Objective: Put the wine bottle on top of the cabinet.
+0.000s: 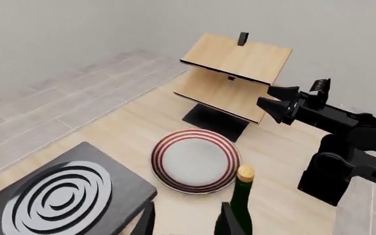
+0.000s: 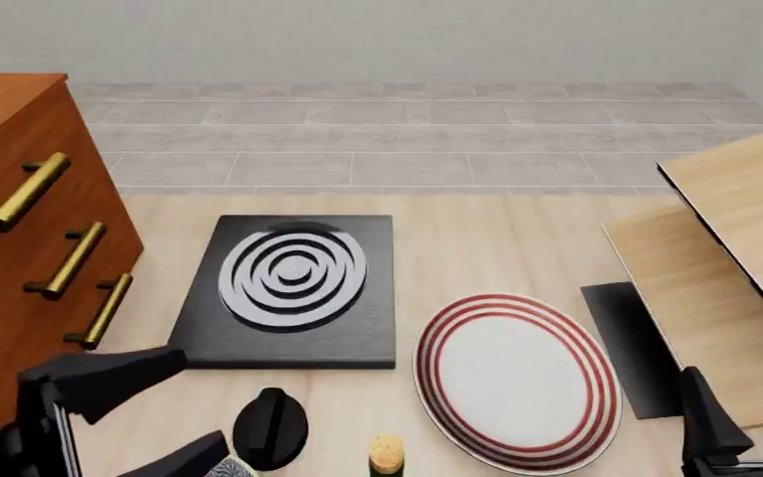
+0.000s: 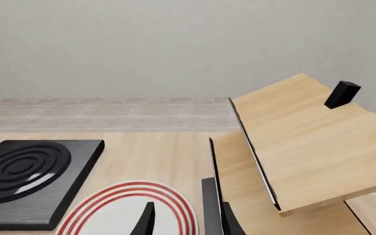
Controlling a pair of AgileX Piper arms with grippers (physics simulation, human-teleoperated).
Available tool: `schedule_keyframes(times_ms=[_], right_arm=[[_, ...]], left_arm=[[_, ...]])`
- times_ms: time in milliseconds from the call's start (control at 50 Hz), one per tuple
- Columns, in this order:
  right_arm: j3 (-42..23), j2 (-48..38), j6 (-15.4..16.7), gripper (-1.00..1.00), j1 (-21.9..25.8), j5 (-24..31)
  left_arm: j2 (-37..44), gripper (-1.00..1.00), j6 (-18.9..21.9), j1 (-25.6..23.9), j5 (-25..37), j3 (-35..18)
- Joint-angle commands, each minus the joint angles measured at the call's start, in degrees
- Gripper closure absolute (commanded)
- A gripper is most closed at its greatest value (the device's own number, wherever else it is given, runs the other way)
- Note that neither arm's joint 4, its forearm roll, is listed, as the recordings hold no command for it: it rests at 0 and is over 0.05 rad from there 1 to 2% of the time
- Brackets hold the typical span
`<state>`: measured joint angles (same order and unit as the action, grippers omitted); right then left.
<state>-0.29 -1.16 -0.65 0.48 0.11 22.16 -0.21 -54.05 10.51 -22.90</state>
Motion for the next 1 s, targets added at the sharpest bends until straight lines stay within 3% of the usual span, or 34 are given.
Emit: schedule_keyframes(times_ms=[20, 580, 820, 1000], right_arm=[[0.0, 0.1, 0.0, -1.0, 0.0, 0.1], [-0.1, 0.4, 0.0, -1.0, 0.0, 0.5], [0.0, 0.1, 0.0, -1.0, 0.0, 0.2], [0.0, -0.2, 0.0, -1.0, 0.0, -0.2]], left_arm=[[4.5, -1.0, -0.6, -3.7, -3.2, 0.8], [12.2, -1.0, -1.2, -11.0, -6.6, 0.5], [19.6, -1.0, 0.7, -13.3, -9.8, -1.0], [22.7, -1.0, -0.6, -14.7, -11.6, -1.5]])
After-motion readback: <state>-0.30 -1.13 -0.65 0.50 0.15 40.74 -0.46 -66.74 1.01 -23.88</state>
